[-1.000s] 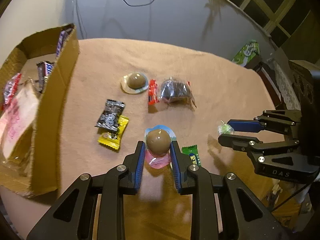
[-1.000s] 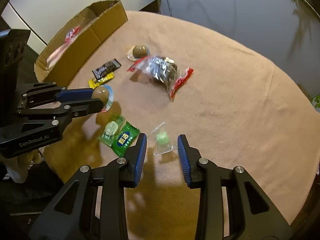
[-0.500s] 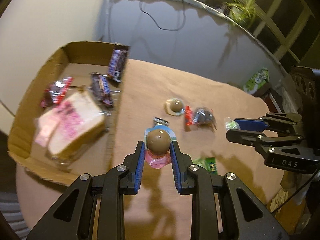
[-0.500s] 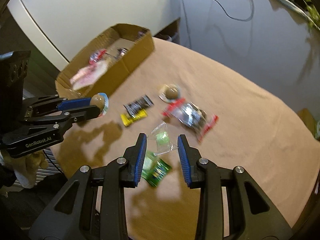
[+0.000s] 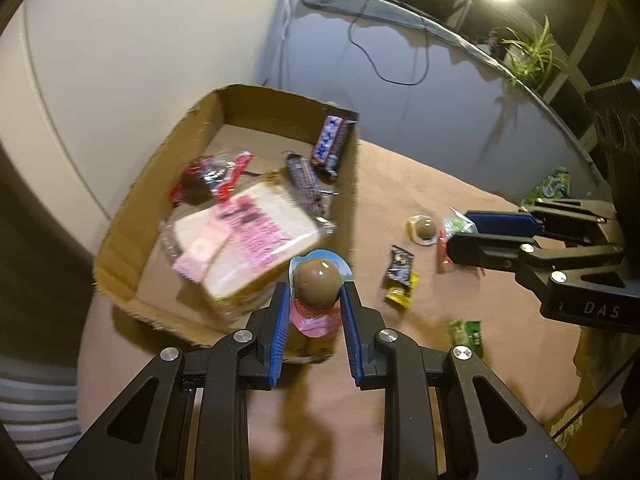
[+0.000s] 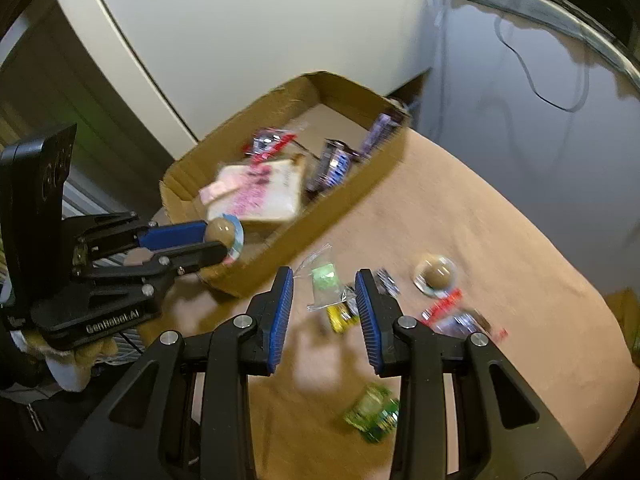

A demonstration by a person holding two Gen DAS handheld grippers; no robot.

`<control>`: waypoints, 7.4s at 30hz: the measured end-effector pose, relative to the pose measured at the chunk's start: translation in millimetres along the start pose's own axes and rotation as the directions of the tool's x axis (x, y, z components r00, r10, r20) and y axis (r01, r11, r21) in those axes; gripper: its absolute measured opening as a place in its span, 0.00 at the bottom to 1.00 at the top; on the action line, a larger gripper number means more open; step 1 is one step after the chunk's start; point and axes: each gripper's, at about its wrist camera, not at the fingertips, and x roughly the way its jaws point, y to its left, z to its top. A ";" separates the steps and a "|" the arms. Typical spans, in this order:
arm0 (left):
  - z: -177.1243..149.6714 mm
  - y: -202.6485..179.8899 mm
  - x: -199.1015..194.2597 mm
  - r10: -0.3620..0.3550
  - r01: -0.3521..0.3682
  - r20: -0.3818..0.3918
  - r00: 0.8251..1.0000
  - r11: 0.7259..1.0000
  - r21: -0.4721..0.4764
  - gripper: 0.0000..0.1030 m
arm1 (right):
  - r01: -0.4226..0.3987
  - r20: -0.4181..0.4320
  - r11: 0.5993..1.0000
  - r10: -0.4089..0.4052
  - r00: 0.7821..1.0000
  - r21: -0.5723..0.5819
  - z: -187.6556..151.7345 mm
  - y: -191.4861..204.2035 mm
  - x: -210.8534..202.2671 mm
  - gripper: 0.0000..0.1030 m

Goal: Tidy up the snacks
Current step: 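Carry the round chocolate with the left tool into the box and release, then withdraw both tools to the table and approach the two green candies, then grasp the light green candy with the left tool while the right tool grasps the dark green candy, then carry both green candies with both tools over the box, then open both tools to drop the green candies into the box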

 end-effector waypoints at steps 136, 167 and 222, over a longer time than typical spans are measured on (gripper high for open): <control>-37.7 -121.6 86.6 -0.104 0.162 -0.239 0.966 0.958 0.238 0.09 | 0.200 -0.221 0.948 -0.145 0.964 0.247 -137.4 -64.0 34.9 0.21; -21.2 -106.7 55.4 -0.098 0.130 -0.148 0.984 0.966 0.224 0.18 | 0.165 -0.140 0.941 -0.128 0.982 0.296 -118.4 -71.6 6.8 0.21; 91.3 29.1 55.8 0.089 -0.089 0.004 0.996 0.994 -0.062 0.24 | -0.024 -0.053 0.994 0.030 0.998 0.108 109.4 -38.7 99.6 0.23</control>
